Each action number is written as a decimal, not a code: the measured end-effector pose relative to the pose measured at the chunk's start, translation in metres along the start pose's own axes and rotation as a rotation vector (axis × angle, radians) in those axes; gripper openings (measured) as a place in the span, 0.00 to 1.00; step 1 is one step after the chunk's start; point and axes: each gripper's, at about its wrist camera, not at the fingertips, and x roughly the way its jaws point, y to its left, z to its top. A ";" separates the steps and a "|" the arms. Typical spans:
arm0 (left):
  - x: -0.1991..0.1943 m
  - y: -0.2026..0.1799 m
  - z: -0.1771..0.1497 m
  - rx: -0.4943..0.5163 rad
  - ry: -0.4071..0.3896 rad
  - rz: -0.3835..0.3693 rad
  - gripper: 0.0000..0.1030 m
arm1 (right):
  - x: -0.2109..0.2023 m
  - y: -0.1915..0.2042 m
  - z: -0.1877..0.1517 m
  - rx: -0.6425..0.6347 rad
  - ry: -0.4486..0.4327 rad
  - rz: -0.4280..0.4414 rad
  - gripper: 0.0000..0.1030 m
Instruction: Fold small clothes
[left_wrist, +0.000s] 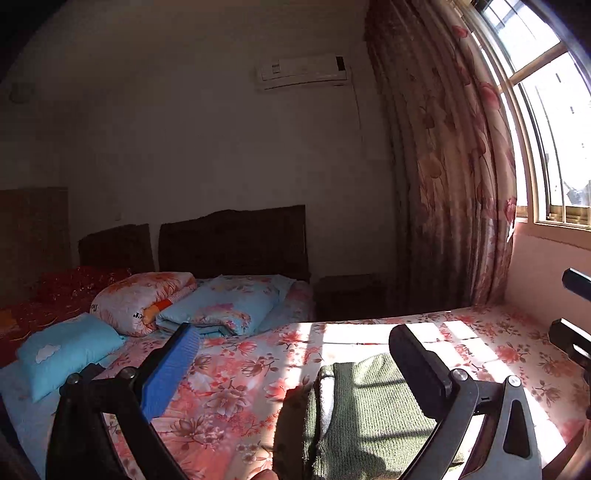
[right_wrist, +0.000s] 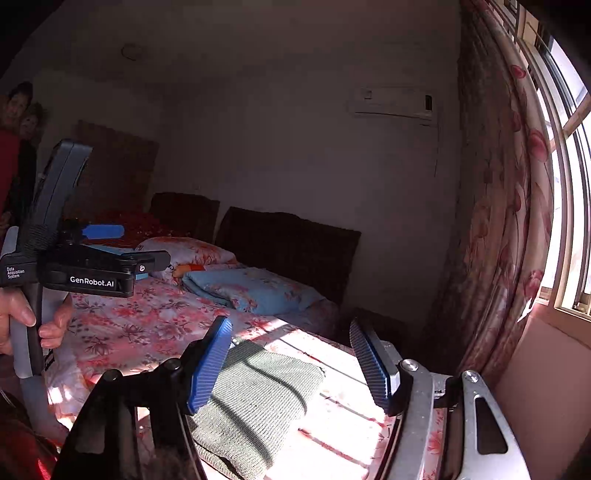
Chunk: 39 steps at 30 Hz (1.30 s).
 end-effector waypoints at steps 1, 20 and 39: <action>-0.007 -0.004 0.007 0.026 -0.020 0.013 1.00 | -0.009 -0.004 0.009 -0.002 -0.040 -0.022 0.77; -0.004 -0.035 -0.066 -0.081 0.384 -0.126 1.00 | 0.037 0.021 -0.080 0.324 0.644 0.125 0.87; 0.007 -0.041 -0.081 -0.036 0.447 -0.091 1.00 | 0.044 0.037 -0.082 0.241 0.668 0.060 0.81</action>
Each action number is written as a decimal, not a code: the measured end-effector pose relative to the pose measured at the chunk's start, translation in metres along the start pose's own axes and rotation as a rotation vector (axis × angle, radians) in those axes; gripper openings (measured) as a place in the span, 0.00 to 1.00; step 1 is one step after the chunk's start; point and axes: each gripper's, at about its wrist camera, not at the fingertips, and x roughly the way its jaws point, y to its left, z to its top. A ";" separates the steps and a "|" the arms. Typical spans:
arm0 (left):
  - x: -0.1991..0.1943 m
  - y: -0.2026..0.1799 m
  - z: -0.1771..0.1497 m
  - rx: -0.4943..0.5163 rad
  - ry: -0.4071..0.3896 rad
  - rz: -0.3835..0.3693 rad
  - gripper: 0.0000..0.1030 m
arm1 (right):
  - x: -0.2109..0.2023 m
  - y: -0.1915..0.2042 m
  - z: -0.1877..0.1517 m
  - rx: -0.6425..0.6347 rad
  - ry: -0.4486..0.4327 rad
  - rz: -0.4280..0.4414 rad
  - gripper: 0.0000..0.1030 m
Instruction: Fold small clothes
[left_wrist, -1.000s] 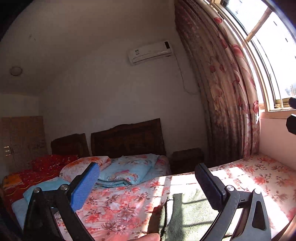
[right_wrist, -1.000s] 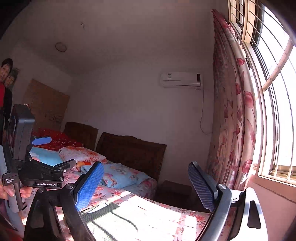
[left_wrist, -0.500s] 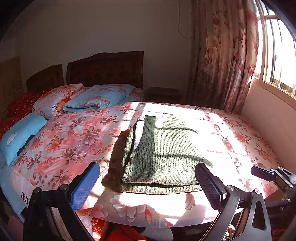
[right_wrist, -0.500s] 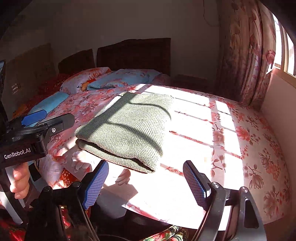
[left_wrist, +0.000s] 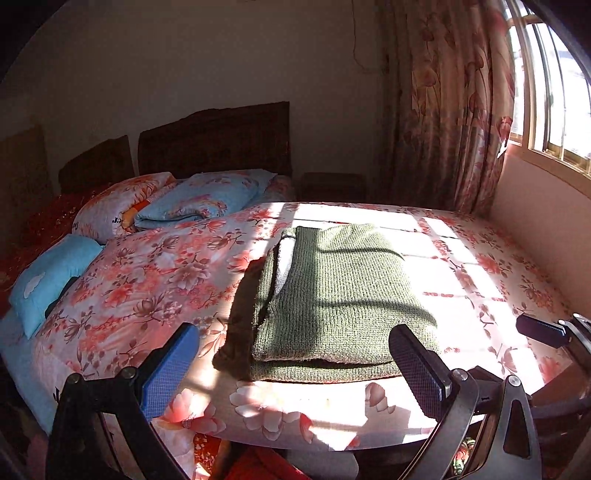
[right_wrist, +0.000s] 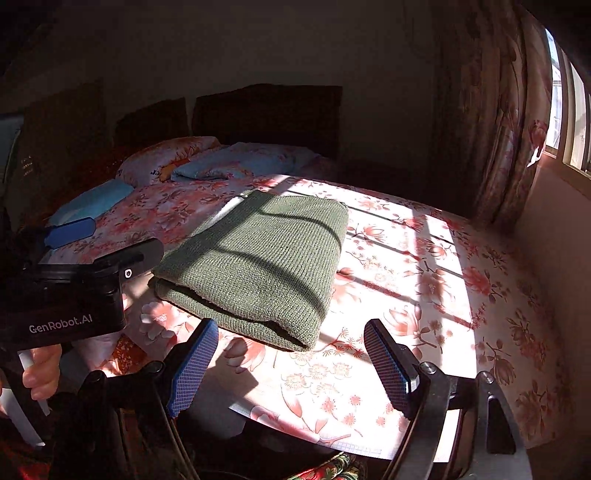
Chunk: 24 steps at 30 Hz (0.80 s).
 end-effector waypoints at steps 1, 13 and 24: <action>0.000 0.001 -0.001 -0.001 0.004 -0.002 1.00 | 0.000 0.001 0.000 -0.005 -0.001 -0.002 0.81; -0.001 0.006 -0.002 -0.008 -0.002 0.001 1.00 | -0.001 0.003 0.001 -0.010 -0.010 -0.027 0.81; -0.002 0.001 -0.003 0.006 -0.005 -0.001 1.00 | -0.001 -0.003 0.002 0.019 -0.009 -0.037 0.81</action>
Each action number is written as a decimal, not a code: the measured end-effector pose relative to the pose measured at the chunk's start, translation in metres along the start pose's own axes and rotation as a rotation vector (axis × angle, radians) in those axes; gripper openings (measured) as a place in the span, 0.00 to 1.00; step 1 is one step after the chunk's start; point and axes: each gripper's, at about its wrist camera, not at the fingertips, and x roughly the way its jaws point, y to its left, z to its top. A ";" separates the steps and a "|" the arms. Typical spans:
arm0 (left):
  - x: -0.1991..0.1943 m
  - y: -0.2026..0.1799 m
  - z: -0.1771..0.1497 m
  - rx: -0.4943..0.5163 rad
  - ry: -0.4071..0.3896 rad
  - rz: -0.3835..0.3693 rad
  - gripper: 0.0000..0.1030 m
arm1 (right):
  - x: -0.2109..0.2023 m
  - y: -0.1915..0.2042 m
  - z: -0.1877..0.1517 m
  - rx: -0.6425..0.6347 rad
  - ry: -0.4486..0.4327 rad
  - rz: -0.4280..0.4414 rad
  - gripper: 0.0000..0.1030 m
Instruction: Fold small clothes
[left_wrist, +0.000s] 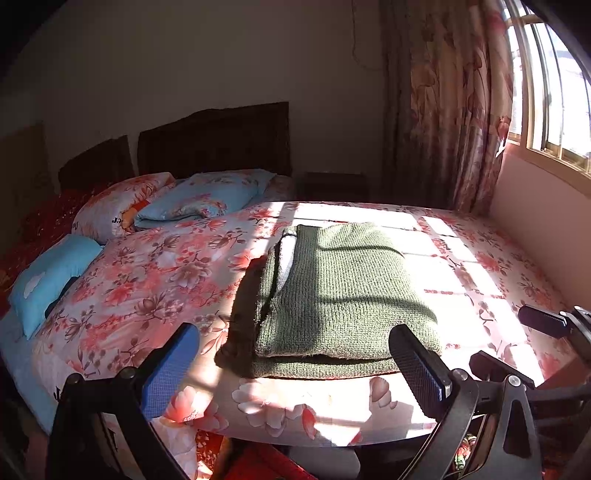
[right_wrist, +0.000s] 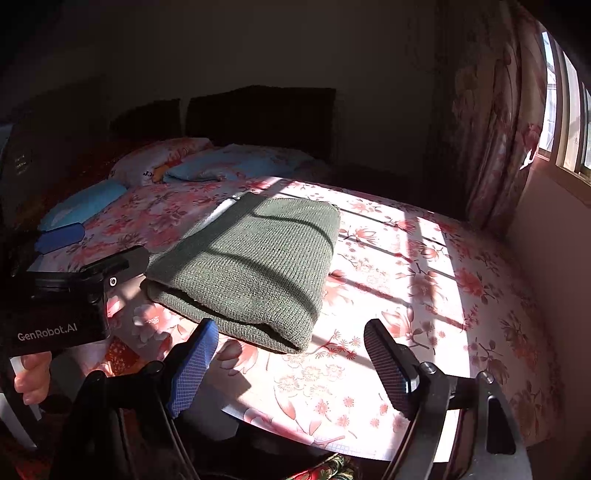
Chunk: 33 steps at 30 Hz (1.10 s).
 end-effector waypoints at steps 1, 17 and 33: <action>0.000 0.000 0.000 0.000 -0.001 0.000 1.00 | 0.000 -0.001 0.000 0.003 0.001 0.001 0.81; 0.001 -0.003 -0.001 0.005 0.005 -0.001 1.00 | 0.002 -0.001 -0.001 0.014 0.012 0.001 0.81; 0.001 -0.002 -0.001 0.007 0.004 -0.001 1.00 | 0.004 -0.002 -0.002 0.020 0.018 0.004 0.81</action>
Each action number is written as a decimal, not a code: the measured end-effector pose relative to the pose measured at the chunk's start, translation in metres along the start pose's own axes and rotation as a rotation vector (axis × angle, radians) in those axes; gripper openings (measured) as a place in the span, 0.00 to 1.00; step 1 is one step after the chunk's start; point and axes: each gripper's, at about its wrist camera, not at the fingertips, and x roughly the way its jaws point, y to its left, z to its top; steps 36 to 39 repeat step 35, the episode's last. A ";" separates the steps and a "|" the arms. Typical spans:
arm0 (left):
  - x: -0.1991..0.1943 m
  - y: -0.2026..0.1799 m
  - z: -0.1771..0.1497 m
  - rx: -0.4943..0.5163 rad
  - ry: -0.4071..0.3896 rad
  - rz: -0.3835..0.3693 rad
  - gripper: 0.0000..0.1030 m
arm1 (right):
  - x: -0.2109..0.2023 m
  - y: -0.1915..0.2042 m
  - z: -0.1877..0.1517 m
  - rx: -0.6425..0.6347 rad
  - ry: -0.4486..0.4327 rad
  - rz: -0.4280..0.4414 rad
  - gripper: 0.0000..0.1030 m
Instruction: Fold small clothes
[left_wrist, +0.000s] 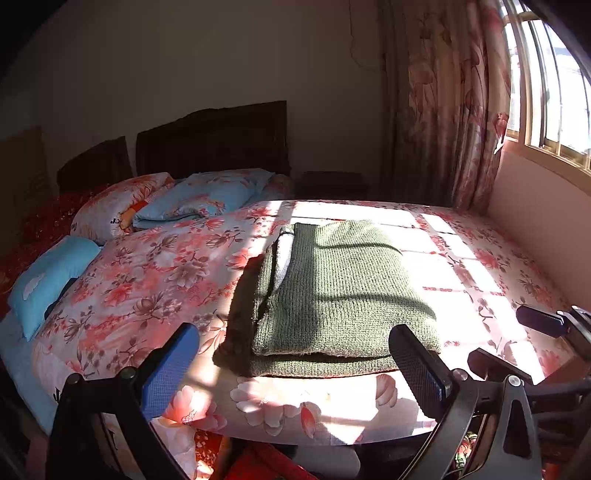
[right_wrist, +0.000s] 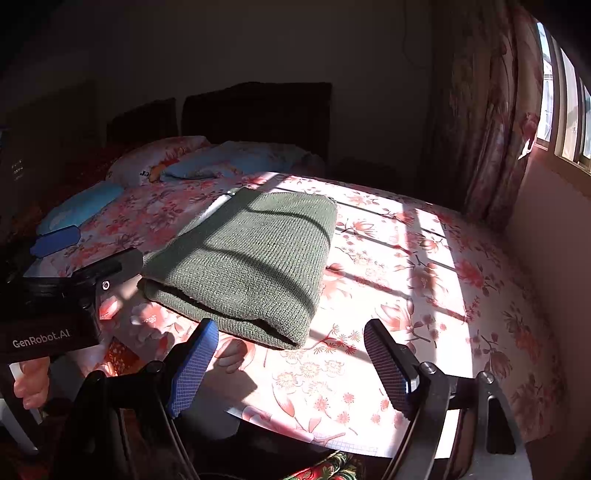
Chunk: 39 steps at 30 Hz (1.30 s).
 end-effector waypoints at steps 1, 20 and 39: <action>0.000 0.000 0.000 0.002 0.000 -0.001 1.00 | 0.000 0.000 0.000 0.000 0.000 0.000 0.81; -0.002 0.003 0.004 0.005 -0.014 0.002 1.00 | 0.001 0.000 0.003 0.011 0.000 0.009 0.81; -0.004 0.001 0.005 0.022 -0.028 0.018 1.00 | 0.000 -0.003 0.003 0.018 -0.007 0.013 0.81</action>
